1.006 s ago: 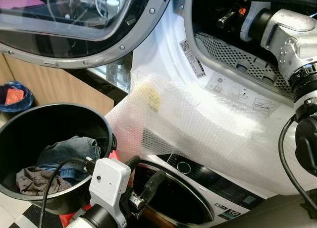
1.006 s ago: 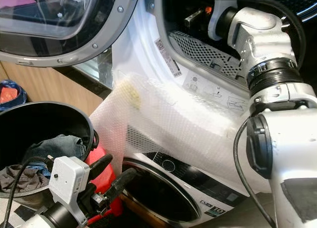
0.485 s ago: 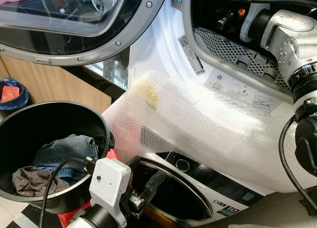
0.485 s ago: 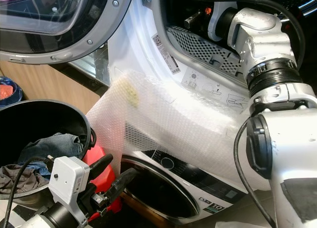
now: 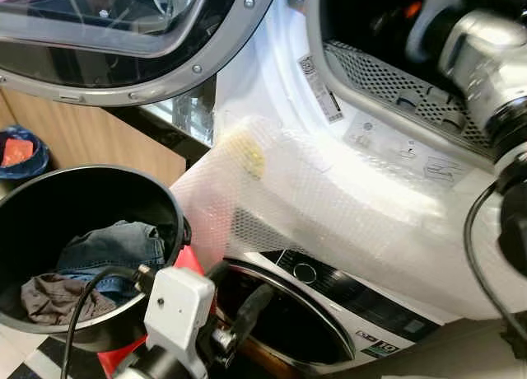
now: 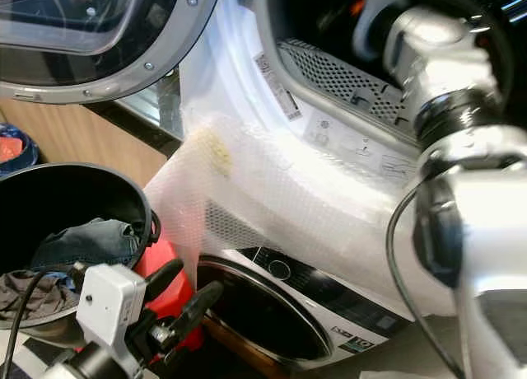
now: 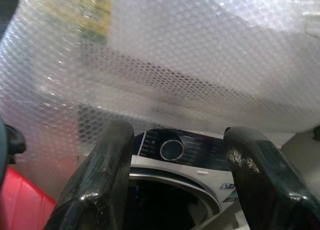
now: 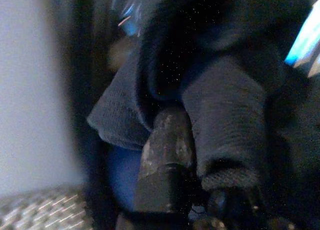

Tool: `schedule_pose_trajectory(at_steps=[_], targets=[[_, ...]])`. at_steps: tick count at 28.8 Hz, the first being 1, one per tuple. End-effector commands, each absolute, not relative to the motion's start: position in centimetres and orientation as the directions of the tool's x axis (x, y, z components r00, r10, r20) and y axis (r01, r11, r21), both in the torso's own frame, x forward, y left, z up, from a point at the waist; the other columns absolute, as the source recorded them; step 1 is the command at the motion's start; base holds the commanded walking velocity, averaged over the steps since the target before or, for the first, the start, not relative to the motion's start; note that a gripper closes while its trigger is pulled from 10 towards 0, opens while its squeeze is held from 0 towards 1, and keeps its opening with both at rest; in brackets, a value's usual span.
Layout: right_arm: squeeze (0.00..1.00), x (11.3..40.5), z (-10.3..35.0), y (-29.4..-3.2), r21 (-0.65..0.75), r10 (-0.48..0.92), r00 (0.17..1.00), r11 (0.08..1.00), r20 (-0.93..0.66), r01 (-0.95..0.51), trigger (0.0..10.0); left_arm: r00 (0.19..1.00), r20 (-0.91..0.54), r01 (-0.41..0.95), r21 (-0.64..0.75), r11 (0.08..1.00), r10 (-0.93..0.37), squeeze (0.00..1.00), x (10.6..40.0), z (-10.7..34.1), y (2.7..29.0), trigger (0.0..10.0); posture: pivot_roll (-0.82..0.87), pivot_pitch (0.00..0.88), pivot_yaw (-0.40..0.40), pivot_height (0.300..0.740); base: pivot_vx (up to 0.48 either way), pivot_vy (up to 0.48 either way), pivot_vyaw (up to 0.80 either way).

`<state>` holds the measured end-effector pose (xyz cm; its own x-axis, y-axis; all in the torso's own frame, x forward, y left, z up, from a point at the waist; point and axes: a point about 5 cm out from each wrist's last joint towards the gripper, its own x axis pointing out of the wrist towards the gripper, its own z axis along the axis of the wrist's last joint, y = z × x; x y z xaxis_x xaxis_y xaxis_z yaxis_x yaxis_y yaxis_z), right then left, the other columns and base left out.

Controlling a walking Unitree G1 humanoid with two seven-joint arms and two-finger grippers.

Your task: Clothes washing

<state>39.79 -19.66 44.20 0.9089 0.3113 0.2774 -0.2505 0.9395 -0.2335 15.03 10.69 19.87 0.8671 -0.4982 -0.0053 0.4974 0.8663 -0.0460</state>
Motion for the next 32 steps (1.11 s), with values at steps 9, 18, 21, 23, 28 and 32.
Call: schedule_pose_trajectory(at_steps=[9,18,21,23,28,32], targets=[[0.0,39.2,44.5,-22.4,-0.256,0.237,0.929,0.952,0.283,-0.165,10.0,0.857,0.031,0.515,-0.034,0.857,-0.514,0.0,14.7,20.5,10.4,10.0,0.29,0.172,-0.268,0.74,0.0,0.0,0.0],[0.0,40.2,44.3,-21.0,-0.009,-0.048,0.953,0.999,0.299,0.053,10.0,0.852,0.028,0.523,-0.027,0.852,-0.522,0.0,14.9,20.7,10.6,10.0,0.27,0.182,-0.248,0.74,0.0,0.0,0.0],[0.0,40.3,44.2,-20.6,0.05,-0.094,0.951,0.995,0.294,0.082,10.0,0.852,0.029,0.524,-0.026,0.851,-0.523,0.0,14.9,20.8,10.5,10.0,0.27,0.183,-0.25,0.74,0.0,0.0,0.0],[0.0,40.3,44.1,-20.5,0.057,-0.102,0.951,0.994,0.292,0.089,10.0,0.852,0.029,0.524,-0.025,0.851,-0.523,0.0,14.9,20.8,10.5,10.0,0.27,0.183,-0.25,0.74,0.0,0.0,0.0],[0.36,40.8,43.5,-19.2,-0.064,-0.148,0.95,0.983,0.277,0.171,10.0,0.858,0.029,0.513,-0.035,0.857,-0.513,0.0,14.8,20.7,10.4,10.0,0.27,0.187,-0.261,0.74,0.0,0.0,0.0],[1.0,40.9,43.3,-19.0,-0.075,-0.15,0.95,0.981,0.273,0.177,10.0,0.86,0.029,0.51,-0.038,0.859,-0.509,0.0,14.8,20.7,10.3,10.0,0.27,0.189,-0.265,0.74,0.0,0.0,0.0]])
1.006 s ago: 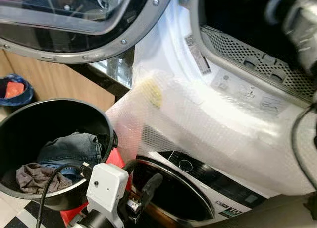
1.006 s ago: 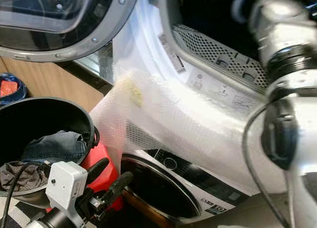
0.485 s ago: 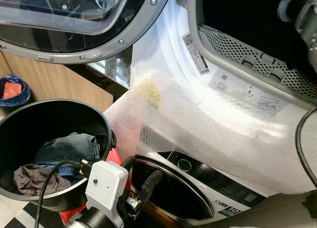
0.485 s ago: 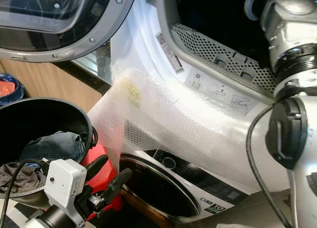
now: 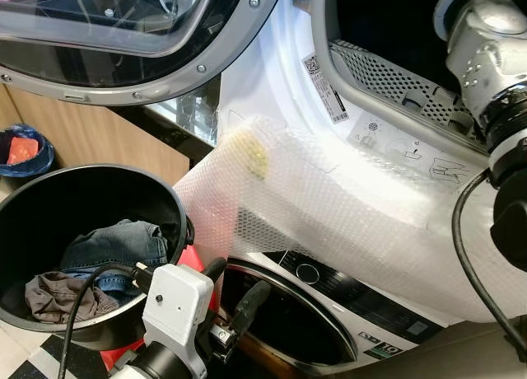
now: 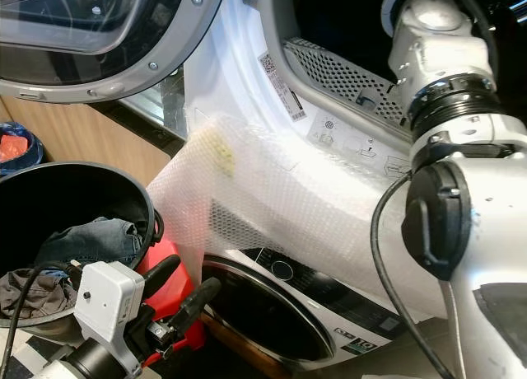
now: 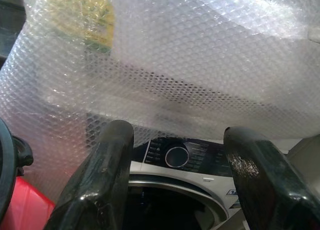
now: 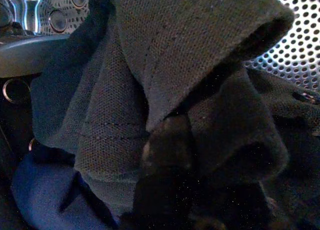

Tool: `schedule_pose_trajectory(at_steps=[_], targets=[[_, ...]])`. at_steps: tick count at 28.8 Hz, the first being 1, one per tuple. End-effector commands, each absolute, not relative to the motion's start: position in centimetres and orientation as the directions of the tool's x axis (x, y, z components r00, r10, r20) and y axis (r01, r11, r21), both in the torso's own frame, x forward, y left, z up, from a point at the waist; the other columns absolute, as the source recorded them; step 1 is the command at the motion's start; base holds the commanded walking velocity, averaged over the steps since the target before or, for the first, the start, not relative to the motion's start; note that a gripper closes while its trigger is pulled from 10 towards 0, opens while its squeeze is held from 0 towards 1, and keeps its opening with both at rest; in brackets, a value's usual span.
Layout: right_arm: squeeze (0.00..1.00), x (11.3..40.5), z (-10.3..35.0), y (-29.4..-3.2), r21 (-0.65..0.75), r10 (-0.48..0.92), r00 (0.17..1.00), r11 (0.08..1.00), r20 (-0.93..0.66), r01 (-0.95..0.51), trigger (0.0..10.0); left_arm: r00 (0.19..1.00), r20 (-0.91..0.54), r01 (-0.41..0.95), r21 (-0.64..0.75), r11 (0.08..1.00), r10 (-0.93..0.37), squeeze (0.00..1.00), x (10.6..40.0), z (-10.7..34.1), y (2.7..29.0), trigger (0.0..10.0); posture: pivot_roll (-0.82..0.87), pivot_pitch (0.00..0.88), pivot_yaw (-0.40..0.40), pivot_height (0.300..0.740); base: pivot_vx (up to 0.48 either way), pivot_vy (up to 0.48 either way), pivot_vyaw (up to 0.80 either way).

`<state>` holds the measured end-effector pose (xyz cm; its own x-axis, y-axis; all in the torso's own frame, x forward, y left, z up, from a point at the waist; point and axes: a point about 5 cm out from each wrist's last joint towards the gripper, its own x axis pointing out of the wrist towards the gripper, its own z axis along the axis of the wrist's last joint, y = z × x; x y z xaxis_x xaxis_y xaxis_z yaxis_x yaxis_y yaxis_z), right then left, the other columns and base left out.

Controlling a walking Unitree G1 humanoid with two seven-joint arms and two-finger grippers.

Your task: Clothes washing

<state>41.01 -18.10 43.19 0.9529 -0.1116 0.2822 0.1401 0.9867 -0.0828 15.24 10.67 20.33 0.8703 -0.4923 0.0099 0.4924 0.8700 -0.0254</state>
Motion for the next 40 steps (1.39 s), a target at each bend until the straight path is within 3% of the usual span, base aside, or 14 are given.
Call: schedule_pose_trajectory(at_steps=[1,8,21,40], targets=[[1.0,40.9,43.3,-19.0,-0.073,-0.153,0.95,0.981,0.271,0.179,10.0,0.86,0.029,0.51,-0.039,0.859,-0.509,0.0,14.8,20.7,10.3,10.0,0.27,0.189,-0.265,0.74,0.0,0.0,0.0],[1.0,40.8,43.2,-19.4,-0.323,-0.107,0.962,0.928,0.251,0.187,10.0,0.863,0.025,0.504,-0.047,0.862,-0.504,0.0,14.7,20.6,10.3,10.0,0.26,0.191,-0.27,0.74,0.0,0.0,0.0],[1.0,40.4,43.4,-21.4,-0.335,-0.134,0.962,0.918,0.24,0.212,10.0,0.852,0.015,0.524,-0.031,0.851,-0.523,0.0,15.0,20.7,10.4,10.0,0.23,0.158,-0.244,0.74,0.0,0.0,0.0],[1.0,40.0,42.4,-23.9,-0.495,-0.14,0.97,0.84,0.197,0.221,10.0,0.823,0.017,0.567,0.02,0.823,-0.568,0.0,15.9,21.1,10.7,10.0,0.21,0.087,-0.2,0.74,0.0,0.0,0.0]])
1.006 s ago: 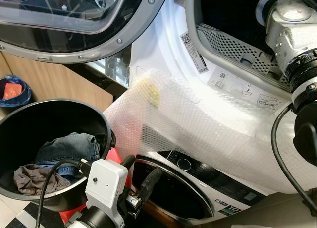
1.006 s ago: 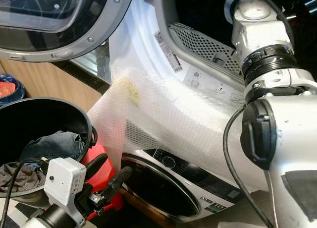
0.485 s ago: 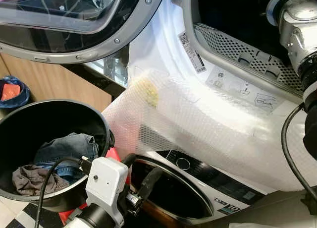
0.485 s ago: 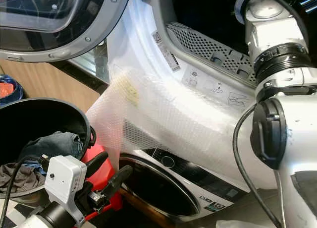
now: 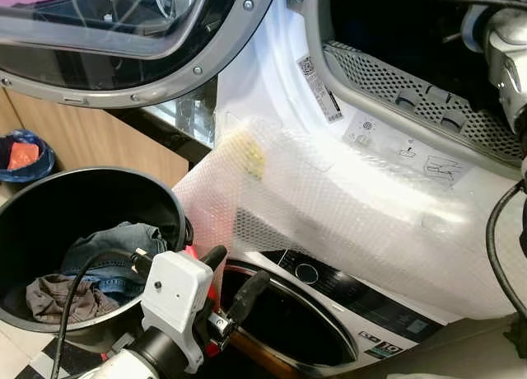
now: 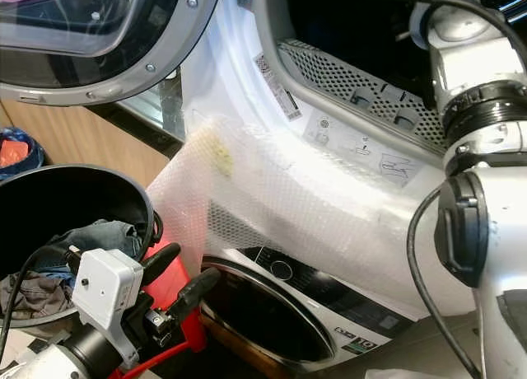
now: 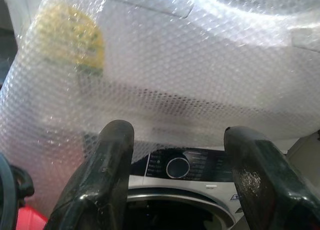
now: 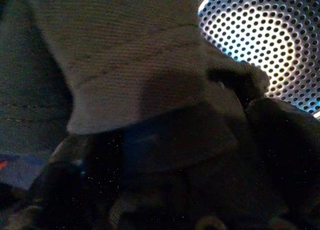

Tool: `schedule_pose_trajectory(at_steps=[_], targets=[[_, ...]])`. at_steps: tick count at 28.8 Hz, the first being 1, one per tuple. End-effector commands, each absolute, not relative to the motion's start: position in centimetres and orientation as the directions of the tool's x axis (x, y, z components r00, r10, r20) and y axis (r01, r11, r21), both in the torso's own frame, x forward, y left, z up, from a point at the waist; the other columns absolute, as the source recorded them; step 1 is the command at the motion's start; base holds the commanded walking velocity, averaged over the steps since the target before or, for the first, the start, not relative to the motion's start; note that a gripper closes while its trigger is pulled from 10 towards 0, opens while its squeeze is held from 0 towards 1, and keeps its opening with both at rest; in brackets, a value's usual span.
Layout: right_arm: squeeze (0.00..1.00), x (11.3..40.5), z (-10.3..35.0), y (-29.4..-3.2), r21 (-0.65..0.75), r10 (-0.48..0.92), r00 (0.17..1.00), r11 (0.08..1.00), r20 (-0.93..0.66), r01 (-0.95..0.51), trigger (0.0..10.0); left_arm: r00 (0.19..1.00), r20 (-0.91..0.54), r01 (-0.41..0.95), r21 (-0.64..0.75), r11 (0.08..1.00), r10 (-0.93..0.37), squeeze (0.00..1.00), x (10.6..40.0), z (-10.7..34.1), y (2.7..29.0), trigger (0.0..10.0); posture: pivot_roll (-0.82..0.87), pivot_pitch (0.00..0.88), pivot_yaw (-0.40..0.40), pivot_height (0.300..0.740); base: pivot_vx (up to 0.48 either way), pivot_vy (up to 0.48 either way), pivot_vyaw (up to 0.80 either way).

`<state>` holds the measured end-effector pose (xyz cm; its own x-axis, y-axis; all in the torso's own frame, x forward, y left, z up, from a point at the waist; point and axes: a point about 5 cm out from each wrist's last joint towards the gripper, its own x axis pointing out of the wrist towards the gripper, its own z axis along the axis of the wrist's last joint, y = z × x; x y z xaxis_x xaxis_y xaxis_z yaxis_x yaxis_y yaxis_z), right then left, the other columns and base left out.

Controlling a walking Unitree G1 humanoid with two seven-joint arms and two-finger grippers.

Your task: Clothes washing

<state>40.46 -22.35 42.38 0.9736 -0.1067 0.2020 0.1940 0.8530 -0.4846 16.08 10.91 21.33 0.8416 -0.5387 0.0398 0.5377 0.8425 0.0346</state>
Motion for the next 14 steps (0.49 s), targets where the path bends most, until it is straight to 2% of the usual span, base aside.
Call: schedule_pose_trajectory(at_steps=[1,3,6,8,9,10,14], targets=[[1.0,40.0,42.4,-24.2,-0.513,-0.142,0.97,0.829,0.195,0.225,10.0,0.819,0.018,0.573,0.022,0.819,-0.573,0.0,16.0,21.2,10.6,10.0,0.21,0.081,-0.196,0.74,0.0,0.0,0.0],[1.0,39.9,42.3,-24.5,-0.542,-0.145,0.97,0.808,0.193,0.229,10.0,0.815,0.019,0.579,0.028,0.815,-0.579,0.0,16.1,21.2,10.7,10.0,0.21,0.074,-0.191,0.74,0.0,0.0,0.0],[1.0,39.6,42.6,-25.0,-0.521,-0.141,0.97,0.823,0.198,0.225,10.0,0.811,0.02,0.584,0.037,0.811,-0.585,0.0,16.4,21.3,10.8,10.0,0.2,0.061,-0.182,0.74,0.0,0.0,0.0],[0.23,39.3,42.7,-25.9,-0.505,-0.148,0.968,0.831,0.203,0.233,10.0,0.801,0.023,0.597,0.042,0.801,-0.598,0.0,16.6,21.4,10.8,10.0,0.19,0.049,-0.173,0.74,0.0,0.0,0.0],[0.23,39.3,42.7,-25.9,-0.505,-0.148,0.968,0.831,0.203,0.233,10.0,0.801,0.023,0.597,0.042,0.801,-0.598,0.0,16.6,21.4,10.8,10.0,0.19,0.049,-0.173,0.74,0.0,0.0,0.0],[0.0,39.1,42.7,-26.3,-0.494,-0.152,0.967,0.837,0.203,0.235,10.0,0.795,0.026,0.604,0.046,0.796,-0.606,0.0,16.9,21.4,10.7,10.0,0.19,0.042,-0.166,0.74,0.0,0.0,0.0],[0.0,38.9,42.6,-26.7,-0.508,-0.141,0.972,0.833,0.189,0.22,10.0,0.782,0.03,0.621,0.054,0.782,-0.623,0.0,17.3,21.5,10.7,10.0,0.17,0.028,-0.148,0.74,0.0,0.0,0.0]])
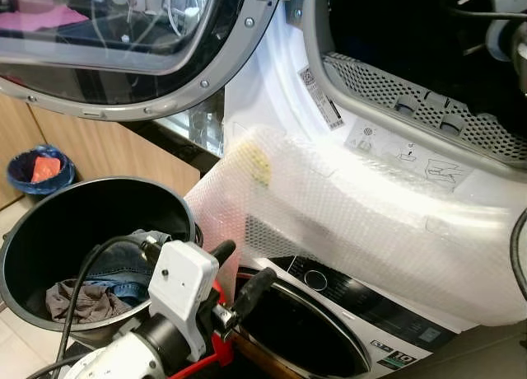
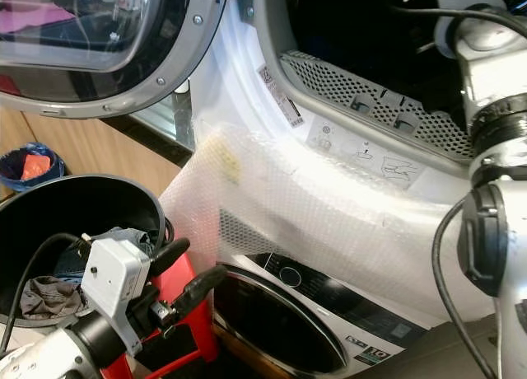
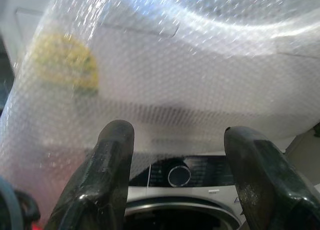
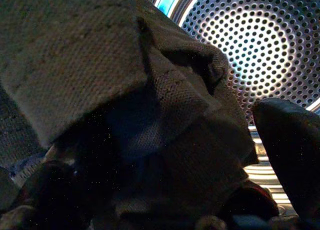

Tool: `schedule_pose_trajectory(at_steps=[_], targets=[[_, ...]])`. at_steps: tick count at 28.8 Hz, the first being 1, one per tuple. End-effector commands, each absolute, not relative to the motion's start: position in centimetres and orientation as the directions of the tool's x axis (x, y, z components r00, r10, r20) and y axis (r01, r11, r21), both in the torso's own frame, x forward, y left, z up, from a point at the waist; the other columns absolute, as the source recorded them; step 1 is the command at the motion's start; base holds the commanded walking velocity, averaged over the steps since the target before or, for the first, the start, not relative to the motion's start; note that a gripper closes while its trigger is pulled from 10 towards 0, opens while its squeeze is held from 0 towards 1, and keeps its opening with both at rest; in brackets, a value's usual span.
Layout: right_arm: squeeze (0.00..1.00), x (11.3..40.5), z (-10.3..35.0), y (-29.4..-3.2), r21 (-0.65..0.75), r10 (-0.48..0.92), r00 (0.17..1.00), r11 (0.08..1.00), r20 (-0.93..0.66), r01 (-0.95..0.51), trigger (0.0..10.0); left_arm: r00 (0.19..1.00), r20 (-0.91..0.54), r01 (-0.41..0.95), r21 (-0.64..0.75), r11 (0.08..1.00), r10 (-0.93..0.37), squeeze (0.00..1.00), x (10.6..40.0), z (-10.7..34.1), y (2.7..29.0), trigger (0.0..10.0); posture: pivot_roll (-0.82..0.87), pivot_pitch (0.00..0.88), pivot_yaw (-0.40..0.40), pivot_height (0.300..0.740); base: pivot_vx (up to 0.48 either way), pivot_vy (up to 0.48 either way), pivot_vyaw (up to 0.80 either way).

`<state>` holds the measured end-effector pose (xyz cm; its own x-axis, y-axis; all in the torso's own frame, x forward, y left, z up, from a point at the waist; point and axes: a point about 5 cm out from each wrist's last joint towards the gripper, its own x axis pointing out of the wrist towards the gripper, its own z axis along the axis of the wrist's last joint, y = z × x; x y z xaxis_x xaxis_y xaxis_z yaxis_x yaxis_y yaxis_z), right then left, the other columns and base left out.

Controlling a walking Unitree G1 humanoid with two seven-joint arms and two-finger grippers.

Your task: Clothes washing

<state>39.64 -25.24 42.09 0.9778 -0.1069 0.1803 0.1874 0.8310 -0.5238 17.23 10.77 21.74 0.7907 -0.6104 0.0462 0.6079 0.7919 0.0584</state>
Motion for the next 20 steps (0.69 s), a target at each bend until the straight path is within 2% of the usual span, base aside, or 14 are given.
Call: schedule_pose_trajectory(at_steps=[1,10,13,18,20], targets=[[0.0,38.8,42.6,-26.9,-0.513,-0.135,0.974,0.832,0.182,0.212,10.0,0.778,0.03,0.625,0.056,0.778,-0.627,0.0,17.4,21.6,10.7,10.0,0.17,0.026,-0.146,0.74,0.0,0.0,0.0],[0.0,37.6,42.4,-28.0,-0.693,-0.006,0.995,0.717,0.097,0.072,10.0,0.743,0.032,0.666,0.069,0.743,-0.668,0.0,18.3,21.8,10.7,10.0,0.13,0.018,-0.108,0.74,0.0,0.0,0.0],[0.0,37.2,42.8,-28.6,-0.685,-0.016,0.996,0.725,0.091,0.074,10.0,0.739,0.03,0.67,0.07,0.739,-0.673,0.0,18.4,21.8,10.8,10.0,0.12,0.021,-0.098,0.74,0.0,0.0,0.0],[0.0,35.9,42.5,-29.9,-0.784,-0.006,0.999,0.619,0.042,0.036,10.0,0.731,0.03,0.678,0.075,0.731,-0.682,0.0,18.7,21.9,10.9,10.0,0.11,0.026,-0.083,0.74,0.0,0.0,0.0],[0.0,35.5,42.6,-30.3,-0.796,-0.01,0.999,0.604,0.036,0.035,10.0,0.73,0.03,0.679,0.076,0.73,-0.683,0.0,18.8,21.9,10.9,10.0,0.11,0.026,-0.082,0.74,0.0,0.0,0.0]])
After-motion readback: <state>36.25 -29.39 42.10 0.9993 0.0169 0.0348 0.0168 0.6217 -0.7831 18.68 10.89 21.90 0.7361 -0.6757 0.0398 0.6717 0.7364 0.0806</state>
